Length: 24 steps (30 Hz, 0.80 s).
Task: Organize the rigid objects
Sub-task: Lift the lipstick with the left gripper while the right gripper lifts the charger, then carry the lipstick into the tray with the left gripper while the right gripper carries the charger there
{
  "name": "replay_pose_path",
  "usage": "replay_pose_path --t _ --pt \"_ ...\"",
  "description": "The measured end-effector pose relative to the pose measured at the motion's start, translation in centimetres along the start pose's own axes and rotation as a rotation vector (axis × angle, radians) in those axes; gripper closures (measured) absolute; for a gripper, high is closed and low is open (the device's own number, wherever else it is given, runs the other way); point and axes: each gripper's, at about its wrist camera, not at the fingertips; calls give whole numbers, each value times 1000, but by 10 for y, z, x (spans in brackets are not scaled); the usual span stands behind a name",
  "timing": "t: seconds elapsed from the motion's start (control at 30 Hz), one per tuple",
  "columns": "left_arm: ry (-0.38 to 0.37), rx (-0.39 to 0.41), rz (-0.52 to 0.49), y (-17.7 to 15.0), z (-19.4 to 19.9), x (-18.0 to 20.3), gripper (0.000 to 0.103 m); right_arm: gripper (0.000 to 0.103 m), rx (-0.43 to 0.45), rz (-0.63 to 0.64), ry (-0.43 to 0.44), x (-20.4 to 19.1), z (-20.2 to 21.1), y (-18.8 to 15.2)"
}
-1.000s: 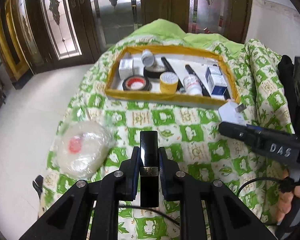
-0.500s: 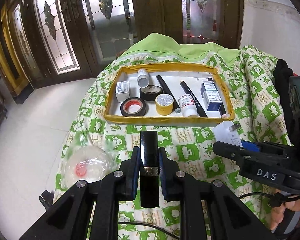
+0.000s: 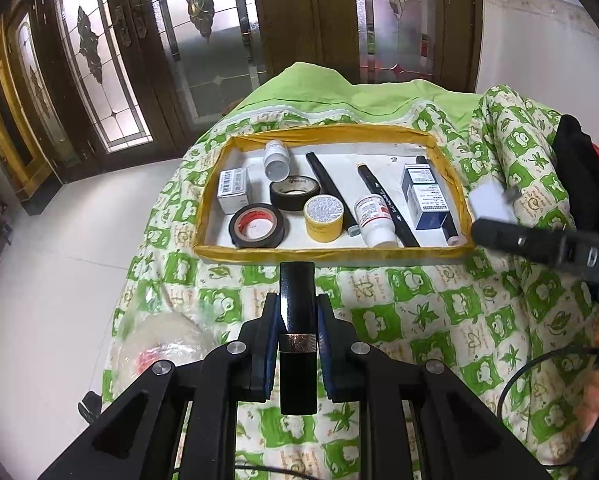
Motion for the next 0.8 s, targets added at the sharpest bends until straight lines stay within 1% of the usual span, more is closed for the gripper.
replay_pose_path --t 0.2,0.37,0.47,0.6,0.8 --pt "-10 2 -30 13 -11 13 86 64 32 -25 -13 10 2 23" --pt "-26 0 -41 32 -21 20 86 64 60 -58 -14 24 -2 50" --pt "-43 -2 -32 48 -27 22 86 64 59 -79 -9 34 -8 62" --pt "-86 -16 -3 70 -40 28 86 64 52 -104 -4 45 -16 73" --pt "-97 -42 -1 91 -73 45 86 64 20 -110 26 49 -33 83"
Point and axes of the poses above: each gripper's, at about its wrist camera, not at the fingertips, and z roughly against the way its jaws point, x to its right, y to its top, and after that the axes turned 13 degrees about z, right-handed
